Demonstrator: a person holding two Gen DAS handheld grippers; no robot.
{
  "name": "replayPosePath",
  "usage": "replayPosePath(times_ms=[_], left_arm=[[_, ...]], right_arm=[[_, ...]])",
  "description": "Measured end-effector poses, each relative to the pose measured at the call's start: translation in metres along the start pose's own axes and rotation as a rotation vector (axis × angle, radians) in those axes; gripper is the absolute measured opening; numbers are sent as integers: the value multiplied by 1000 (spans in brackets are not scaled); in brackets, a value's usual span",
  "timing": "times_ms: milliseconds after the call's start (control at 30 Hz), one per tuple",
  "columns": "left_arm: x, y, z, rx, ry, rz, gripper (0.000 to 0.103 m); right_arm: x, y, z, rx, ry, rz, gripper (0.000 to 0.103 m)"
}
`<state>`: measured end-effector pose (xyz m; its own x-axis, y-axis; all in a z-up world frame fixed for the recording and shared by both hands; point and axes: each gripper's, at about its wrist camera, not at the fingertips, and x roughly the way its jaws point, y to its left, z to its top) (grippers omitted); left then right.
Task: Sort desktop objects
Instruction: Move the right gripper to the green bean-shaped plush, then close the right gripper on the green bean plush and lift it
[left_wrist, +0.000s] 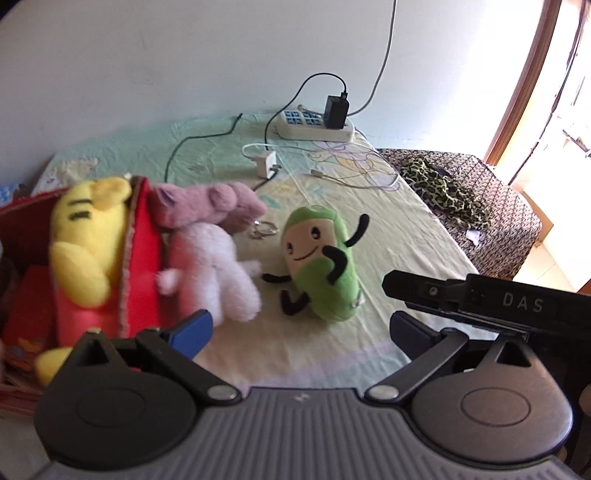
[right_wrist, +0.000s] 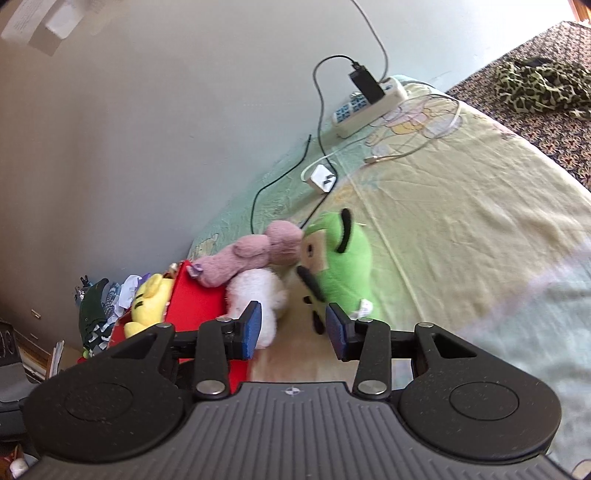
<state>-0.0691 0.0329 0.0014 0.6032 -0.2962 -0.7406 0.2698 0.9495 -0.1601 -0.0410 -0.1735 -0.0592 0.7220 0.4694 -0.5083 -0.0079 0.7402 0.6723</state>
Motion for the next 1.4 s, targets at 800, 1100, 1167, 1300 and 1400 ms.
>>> replayPosePath(times_ms=[800,1100,1167,1300,1400], left_arm=[[124,-31,12,8,47,30,102],[150,-27,24,22,39,30,101],[154,-33,25,56,34,30,98],[161,-39,25,98,21,61,96],[162,-37,26,92,18,59,96]], right_arm=[[66,-67,54,120,214,205,52],[96,-68,67,105,232,192,56],[102,-69,69,99,243,184,56],[112,-70,71,105,273,202,57],[114,-73,71,121,276,216,57]])
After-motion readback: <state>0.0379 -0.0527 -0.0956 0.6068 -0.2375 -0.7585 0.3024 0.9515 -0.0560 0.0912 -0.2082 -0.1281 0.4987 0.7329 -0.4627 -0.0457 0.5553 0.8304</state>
